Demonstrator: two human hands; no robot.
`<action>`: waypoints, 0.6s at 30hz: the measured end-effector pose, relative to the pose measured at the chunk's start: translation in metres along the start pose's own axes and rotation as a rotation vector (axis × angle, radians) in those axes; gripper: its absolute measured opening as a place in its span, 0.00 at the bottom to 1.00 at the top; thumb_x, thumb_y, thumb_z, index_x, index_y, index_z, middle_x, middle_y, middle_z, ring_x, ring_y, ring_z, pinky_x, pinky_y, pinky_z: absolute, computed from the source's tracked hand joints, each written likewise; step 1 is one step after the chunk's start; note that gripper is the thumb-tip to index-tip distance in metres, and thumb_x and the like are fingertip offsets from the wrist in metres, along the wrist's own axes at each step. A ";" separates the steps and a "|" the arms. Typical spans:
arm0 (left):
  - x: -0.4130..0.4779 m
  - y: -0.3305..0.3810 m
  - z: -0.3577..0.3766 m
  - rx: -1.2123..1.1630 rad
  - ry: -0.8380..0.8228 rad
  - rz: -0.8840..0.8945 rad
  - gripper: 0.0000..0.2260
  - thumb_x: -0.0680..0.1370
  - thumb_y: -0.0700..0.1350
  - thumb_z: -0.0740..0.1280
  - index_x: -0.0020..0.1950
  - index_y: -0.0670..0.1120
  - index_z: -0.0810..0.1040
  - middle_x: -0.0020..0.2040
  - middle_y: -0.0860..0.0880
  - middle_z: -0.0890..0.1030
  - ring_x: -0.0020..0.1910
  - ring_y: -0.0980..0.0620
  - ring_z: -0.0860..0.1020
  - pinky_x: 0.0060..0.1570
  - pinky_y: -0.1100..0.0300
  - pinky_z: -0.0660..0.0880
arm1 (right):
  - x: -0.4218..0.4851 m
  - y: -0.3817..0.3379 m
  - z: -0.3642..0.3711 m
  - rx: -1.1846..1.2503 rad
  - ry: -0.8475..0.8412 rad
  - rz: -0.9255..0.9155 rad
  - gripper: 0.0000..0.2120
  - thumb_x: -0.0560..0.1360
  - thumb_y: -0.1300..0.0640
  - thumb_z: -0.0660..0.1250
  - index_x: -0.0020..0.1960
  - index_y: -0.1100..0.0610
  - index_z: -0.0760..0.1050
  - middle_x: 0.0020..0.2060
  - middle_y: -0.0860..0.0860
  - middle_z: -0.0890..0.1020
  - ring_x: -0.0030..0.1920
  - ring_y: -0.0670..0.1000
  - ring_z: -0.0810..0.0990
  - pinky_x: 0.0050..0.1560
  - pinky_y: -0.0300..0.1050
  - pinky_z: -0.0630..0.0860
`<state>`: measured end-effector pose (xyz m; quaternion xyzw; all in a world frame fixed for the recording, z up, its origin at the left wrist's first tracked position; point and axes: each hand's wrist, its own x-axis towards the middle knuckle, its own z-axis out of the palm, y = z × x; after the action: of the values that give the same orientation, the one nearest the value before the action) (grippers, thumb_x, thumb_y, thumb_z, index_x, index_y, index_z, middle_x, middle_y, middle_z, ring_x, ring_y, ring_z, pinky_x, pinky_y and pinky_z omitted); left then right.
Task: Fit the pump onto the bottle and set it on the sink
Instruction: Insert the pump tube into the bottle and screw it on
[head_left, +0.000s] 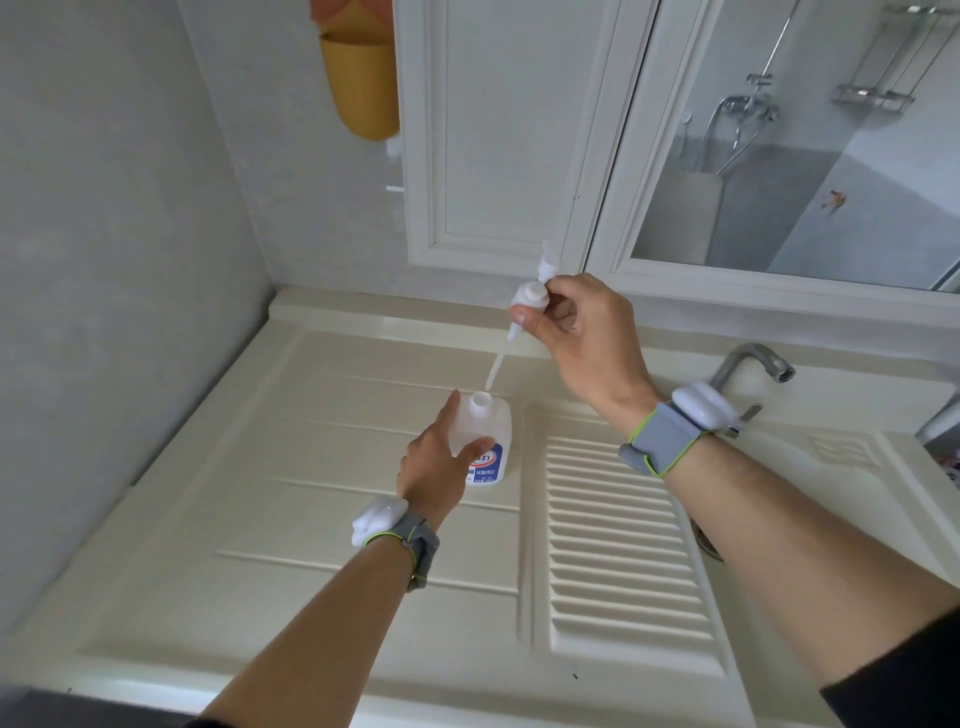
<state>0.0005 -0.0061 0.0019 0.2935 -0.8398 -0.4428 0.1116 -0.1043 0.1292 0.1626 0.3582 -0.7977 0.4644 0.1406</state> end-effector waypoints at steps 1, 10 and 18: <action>0.000 0.000 0.000 -0.004 -0.001 -0.003 0.35 0.77 0.63 0.71 0.81 0.63 0.60 0.71 0.50 0.79 0.69 0.42 0.76 0.63 0.48 0.74 | 0.001 -0.001 0.001 0.004 -0.011 0.003 0.09 0.74 0.55 0.77 0.47 0.60 0.82 0.41 0.56 0.81 0.37 0.49 0.77 0.41 0.29 0.71; 0.001 -0.004 0.002 -0.004 0.010 0.005 0.35 0.76 0.64 0.70 0.81 0.64 0.60 0.71 0.51 0.79 0.68 0.43 0.77 0.62 0.47 0.75 | -0.008 0.009 0.023 -0.004 -0.115 0.015 0.11 0.75 0.53 0.76 0.46 0.61 0.82 0.42 0.58 0.82 0.41 0.55 0.81 0.48 0.53 0.79; 0.002 -0.006 0.004 0.012 0.036 0.020 0.35 0.76 0.64 0.70 0.81 0.65 0.61 0.71 0.53 0.79 0.69 0.45 0.77 0.60 0.50 0.75 | -0.019 0.030 0.043 -0.051 -0.179 0.041 0.09 0.75 0.55 0.76 0.46 0.61 0.82 0.42 0.58 0.81 0.40 0.57 0.81 0.48 0.56 0.78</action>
<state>-0.0004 -0.0072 -0.0056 0.2936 -0.8432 -0.4313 0.1292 -0.1075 0.1112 0.1098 0.3780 -0.8258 0.4128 0.0684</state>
